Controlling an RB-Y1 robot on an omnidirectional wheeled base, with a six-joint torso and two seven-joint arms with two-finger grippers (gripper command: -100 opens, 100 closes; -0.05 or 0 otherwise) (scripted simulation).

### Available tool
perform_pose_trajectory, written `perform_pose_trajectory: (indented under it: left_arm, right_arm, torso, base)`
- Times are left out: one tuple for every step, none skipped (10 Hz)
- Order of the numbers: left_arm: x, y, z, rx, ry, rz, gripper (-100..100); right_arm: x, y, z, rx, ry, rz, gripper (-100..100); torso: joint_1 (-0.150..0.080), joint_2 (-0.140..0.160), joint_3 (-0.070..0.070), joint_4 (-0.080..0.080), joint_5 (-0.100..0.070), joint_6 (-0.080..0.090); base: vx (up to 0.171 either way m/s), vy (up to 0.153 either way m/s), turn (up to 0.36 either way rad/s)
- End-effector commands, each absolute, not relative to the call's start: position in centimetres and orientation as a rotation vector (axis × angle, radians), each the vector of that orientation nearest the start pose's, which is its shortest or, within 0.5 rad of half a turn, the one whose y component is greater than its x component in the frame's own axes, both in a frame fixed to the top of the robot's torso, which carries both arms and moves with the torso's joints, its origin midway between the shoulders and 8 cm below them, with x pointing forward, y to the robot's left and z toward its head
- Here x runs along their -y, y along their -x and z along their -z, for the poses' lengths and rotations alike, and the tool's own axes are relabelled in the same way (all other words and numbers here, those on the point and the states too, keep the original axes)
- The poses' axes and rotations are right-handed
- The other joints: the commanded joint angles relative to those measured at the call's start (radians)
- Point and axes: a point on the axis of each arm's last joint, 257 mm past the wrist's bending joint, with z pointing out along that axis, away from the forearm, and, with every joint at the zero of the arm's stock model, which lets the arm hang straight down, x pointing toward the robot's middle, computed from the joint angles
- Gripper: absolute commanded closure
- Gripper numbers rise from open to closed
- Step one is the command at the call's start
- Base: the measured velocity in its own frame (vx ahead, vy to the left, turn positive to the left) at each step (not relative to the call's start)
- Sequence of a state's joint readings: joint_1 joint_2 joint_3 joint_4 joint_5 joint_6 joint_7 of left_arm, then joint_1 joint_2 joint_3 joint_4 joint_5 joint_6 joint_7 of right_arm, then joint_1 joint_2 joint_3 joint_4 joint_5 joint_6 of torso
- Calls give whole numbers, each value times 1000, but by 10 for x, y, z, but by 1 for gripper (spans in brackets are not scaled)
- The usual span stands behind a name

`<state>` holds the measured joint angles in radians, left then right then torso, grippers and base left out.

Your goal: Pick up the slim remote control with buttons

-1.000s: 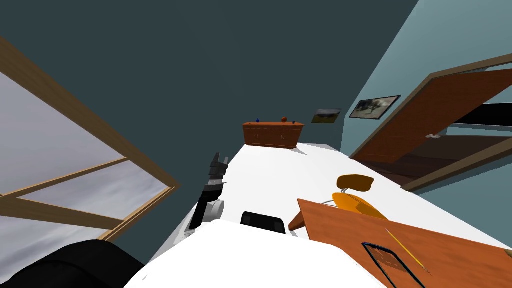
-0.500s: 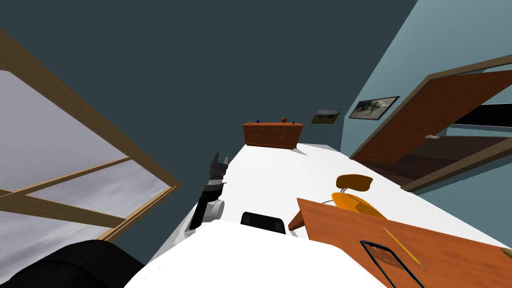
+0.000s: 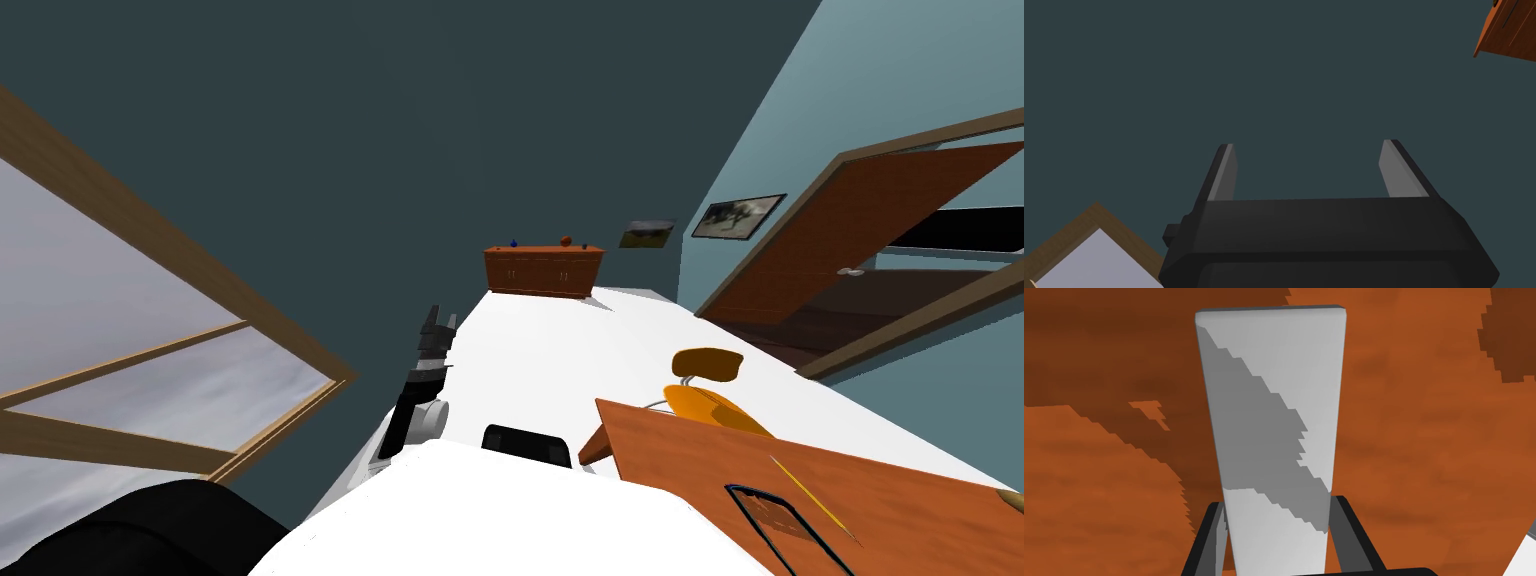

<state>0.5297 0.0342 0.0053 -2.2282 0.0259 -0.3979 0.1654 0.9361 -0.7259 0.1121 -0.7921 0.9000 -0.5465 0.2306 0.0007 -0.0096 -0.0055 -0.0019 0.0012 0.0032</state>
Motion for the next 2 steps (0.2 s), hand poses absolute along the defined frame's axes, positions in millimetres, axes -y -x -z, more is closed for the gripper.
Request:
perform_pose_trajectory:
  left_arm:
    - [-291,-365,30,-691,872,1404,0]
    - [-291,-365,30,-691,872,1404,0]
  right_arm:
    - [515,241,519,-3097,-142,22,100]
    - [515,241,519,-3097,-142,19,0]
  torso:
    - [0,0,0,0,0,0]
    - [-1,1,1,1,-1,0]
  base:
    - [26,15,-15]
    - [0,0,0]
